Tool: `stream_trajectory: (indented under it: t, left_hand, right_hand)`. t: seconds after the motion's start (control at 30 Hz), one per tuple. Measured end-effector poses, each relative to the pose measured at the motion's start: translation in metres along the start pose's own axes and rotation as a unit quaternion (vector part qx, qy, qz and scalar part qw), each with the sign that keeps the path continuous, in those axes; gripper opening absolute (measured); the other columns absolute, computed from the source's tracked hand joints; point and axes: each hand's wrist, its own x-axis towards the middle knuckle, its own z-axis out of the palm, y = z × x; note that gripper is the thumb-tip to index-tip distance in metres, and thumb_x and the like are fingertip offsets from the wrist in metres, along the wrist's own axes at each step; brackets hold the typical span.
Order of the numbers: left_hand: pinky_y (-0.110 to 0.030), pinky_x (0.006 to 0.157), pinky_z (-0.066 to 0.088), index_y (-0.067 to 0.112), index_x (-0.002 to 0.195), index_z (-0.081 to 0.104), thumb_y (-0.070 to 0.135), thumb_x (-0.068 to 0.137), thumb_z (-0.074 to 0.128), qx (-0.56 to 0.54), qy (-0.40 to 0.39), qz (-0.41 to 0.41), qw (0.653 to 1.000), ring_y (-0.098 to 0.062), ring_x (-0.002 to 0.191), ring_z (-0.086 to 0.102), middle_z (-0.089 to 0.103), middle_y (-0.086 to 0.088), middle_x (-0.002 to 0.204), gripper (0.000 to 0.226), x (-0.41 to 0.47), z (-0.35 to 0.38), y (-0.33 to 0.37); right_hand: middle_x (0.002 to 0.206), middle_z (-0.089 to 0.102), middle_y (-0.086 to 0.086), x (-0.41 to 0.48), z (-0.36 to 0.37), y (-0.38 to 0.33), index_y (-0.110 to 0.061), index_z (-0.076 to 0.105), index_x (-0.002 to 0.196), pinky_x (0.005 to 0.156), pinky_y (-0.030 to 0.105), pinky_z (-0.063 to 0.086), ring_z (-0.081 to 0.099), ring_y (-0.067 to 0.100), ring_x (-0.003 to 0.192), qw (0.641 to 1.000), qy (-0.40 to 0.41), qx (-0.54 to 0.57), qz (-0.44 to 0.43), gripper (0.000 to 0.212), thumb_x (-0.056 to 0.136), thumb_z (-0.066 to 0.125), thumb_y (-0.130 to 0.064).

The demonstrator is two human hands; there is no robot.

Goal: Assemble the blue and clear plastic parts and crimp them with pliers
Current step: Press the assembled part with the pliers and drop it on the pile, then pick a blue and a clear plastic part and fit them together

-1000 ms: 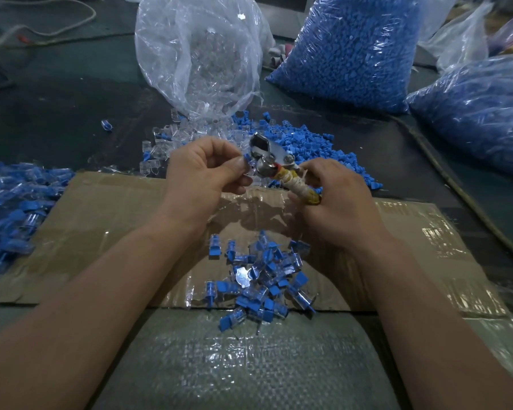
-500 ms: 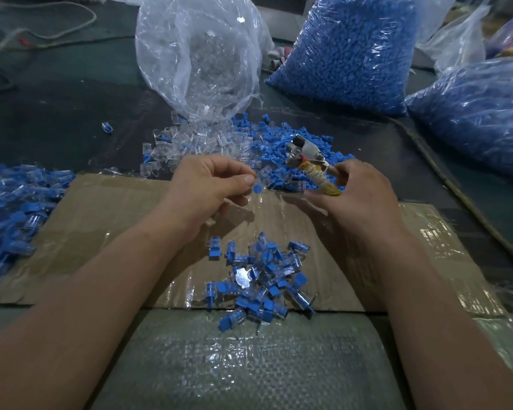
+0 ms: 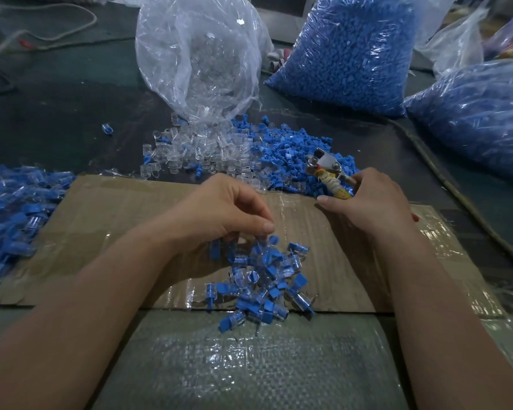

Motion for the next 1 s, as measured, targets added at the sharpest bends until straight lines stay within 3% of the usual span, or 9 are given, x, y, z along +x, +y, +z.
stream_trajectory:
  t: [0.13, 0.2, 0.27, 0.37, 0.43, 0.53, 0.63, 0.87, 1.0]
  left_hand:
    - [-0.013, 0.053, 0.049, 0.011, 0.064, 0.069, 0.023, 0.058, 0.07, 0.017, 0.034, 0.011, 0.999, -0.008, 0.052, 0.061, 0.067, 0.0, 0.058, 0.013, -0.001, 0.002, 0.001]
    - [-0.016, 0.051, 0.049, 0.01, 0.065, 0.068, 0.022, 0.063, 0.07, -0.028, 0.113, 0.011, 0.993, -0.008, 0.049, 0.058, 0.064, 0.002, 0.058, 0.013, 0.0, 0.001, 0.0]
    - [-0.026, 0.06, 0.054, 0.011, 0.069, 0.068, 0.014, 0.072, 0.071, -0.042, 0.215, 0.014, 0.976, -0.01, 0.057, 0.061, 0.065, 0.003, 0.064, 0.006, 0.002, -0.002, -0.003]
    - [-0.034, 0.08, 0.054, 0.015, 0.083, 0.068, 0.009, 0.08, 0.068, 0.107, 0.343, 0.028, 0.933, -0.013, 0.078, 0.064, 0.066, 0.002, 0.08, 0.007, 0.009, -0.012, -0.014]
    - [-0.035, 0.087, 0.05, 0.014, 0.096, 0.069, 0.009, 0.081, 0.067, 0.174, 0.386, 0.028, 0.905, -0.016, 0.087, 0.063, 0.067, 0.0, 0.091, 0.017, 0.013, -0.02, -0.02]
    - [-0.031, 0.089, 0.041, 0.017, 0.113, 0.065, 0.013, 0.08, 0.068, 0.292, 0.38, 0.018, 0.877, -0.016, 0.098, 0.056, 0.063, -0.007, 0.11, 0.033, 0.021, -0.03, -0.029]
    - [-0.04, 0.095, 0.038, 0.018, 0.12, 0.06, 0.017, 0.08, 0.067, 0.362, 0.364, -0.016, 0.858, -0.027, 0.113, 0.049, 0.055, -0.012, 0.121, 0.041, 0.023, -0.037, -0.033]
    - [-0.042, 0.094, 0.037, 0.024, 0.126, 0.055, 0.037, 0.091, 0.051, 0.446, 0.309, -0.087, 0.835, -0.032, 0.112, 0.045, 0.05, -0.015, 0.115, 0.037, 0.022, -0.035, -0.03]
    - [-0.042, 0.091, 0.04, 0.023, 0.114, 0.065, 0.033, 0.093, 0.05, 0.432, 0.298, -0.067, 0.849, -0.029, 0.109, 0.049, 0.056, -0.011, 0.111, 0.028, 0.021, -0.035, -0.027]
  right_hand:
    - [0.114, 0.054, 0.011, 0.001, 0.0, 0.002, -0.011, 0.05, 0.114, 0.084, 0.041, 0.042, 0.05, 0.03, 0.104, 1.0, -0.02, -0.01, 0.014, 0.072, 0.066, 0.069, -0.061]
    - [0.114, 0.054, 0.011, 0.002, 0.0, 0.002, -0.012, 0.049, 0.114, 0.085, 0.041, 0.043, 0.049, 0.029, 0.105, 0.999, -0.027, -0.009, 0.017, 0.072, 0.066, 0.069, -0.062]
    - [0.115, 0.053, 0.011, 0.003, 0.001, 0.003, -0.012, 0.049, 0.115, 0.087, 0.042, 0.043, 0.048, 0.029, 0.106, 0.999, -0.035, -0.01, 0.018, 0.074, 0.065, 0.068, -0.063]
    - [0.117, 0.052, 0.011, 0.003, 0.001, 0.003, -0.011, 0.048, 0.118, 0.088, 0.043, 0.043, 0.047, 0.029, 0.108, 0.999, -0.039, -0.017, 0.013, 0.078, 0.065, 0.066, -0.066]
    - [0.12, 0.051, 0.011, 0.003, 0.001, 0.004, -0.011, 0.048, 0.12, 0.09, 0.042, 0.042, 0.045, 0.029, 0.11, 0.999, -0.042, -0.024, 0.007, 0.082, 0.064, 0.064, -0.068]
    - [0.122, 0.05, 0.012, 0.003, 0.002, 0.004, -0.01, 0.047, 0.122, 0.092, 0.042, 0.041, 0.045, 0.03, 0.112, 0.998, -0.046, -0.045, -0.001, 0.086, 0.064, 0.061, -0.071]
    - [0.121, 0.051, 0.012, 0.003, 0.001, 0.003, -0.011, 0.048, 0.121, 0.093, 0.043, 0.041, 0.047, 0.029, 0.11, 0.997, -0.042, -0.059, -0.008, 0.085, 0.064, 0.059, -0.073]
    - [0.12, 0.051, 0.012, 0.003, 0.003, 0.002, -0.012, 0.05, 0.119, 0.092, 0.044, 0.041, 0.048, 0.03, 0.109, 0.998, -0.025, -0.059, -0.011, 0.083, 0.066, 0.051, -0.077]
    - [0.117, 0.052, 0.01, 0.003, 0.004, 0.002, -0.014, 0.05, 0.116, 0.093, 0.045, 0.041, 0.048, 0.029, 0.106, 0.998, -0.024, -0.056, -0.005, 0.08, 0.067, 0.05, -0.077]
